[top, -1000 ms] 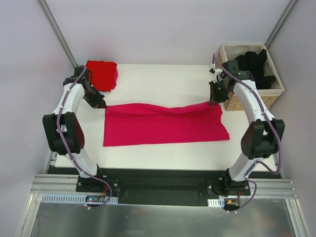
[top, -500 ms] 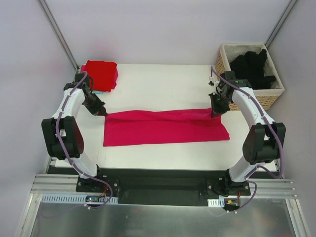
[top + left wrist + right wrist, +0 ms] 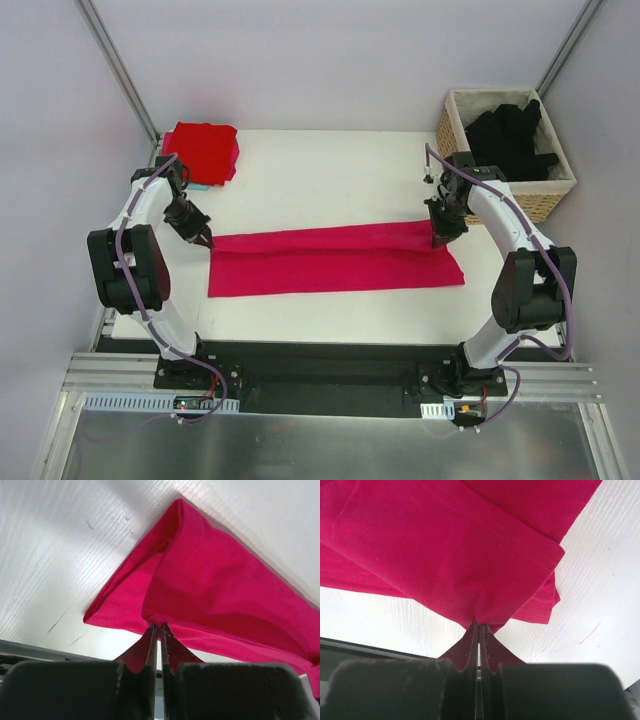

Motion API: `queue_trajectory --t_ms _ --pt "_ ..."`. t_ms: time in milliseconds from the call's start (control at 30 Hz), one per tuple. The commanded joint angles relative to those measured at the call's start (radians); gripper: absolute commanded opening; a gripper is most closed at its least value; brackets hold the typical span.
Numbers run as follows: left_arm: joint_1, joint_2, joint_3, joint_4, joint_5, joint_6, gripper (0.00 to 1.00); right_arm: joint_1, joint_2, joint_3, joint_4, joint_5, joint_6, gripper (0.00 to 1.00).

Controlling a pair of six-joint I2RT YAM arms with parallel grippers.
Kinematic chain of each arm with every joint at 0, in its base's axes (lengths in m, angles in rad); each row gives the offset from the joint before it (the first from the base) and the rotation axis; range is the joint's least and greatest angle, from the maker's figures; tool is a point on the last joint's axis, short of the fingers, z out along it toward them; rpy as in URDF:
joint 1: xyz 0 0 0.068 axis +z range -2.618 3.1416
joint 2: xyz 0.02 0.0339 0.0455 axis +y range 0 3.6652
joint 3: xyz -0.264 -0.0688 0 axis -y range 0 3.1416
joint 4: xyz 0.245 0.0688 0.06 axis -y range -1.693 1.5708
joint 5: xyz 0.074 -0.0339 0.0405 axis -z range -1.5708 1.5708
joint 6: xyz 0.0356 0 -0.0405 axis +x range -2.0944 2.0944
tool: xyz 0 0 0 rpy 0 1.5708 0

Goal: Fold and stack the t-shirts

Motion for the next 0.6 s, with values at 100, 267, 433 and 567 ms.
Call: queue_trajectory --t_ms 100,267,433,567 --pt "0.011 0.080 0.064 -0.033 0.015 -0.021 0.00 0.003 -0.011 -0.031 -0.047 0.055 0.004 0.01" --pt "0.011 0.065 0.066 -0.024 -0.001 -0.012 0.00 0.004 -0.026 -0.037 -0.061 0.052 0.004 0.01" --pt "0.011 0.061 0.054 -0.024 0.007 -0.005 0.00 0.007 -0.061 -0.037 -0.079 0.047 0.007 0.01" --pt "0.011 0.040 0.057 -0.022 -0.002 -0.005 0.00 0.012 -0.083 -0.036 -0.093 0.041 0.013 0.01"
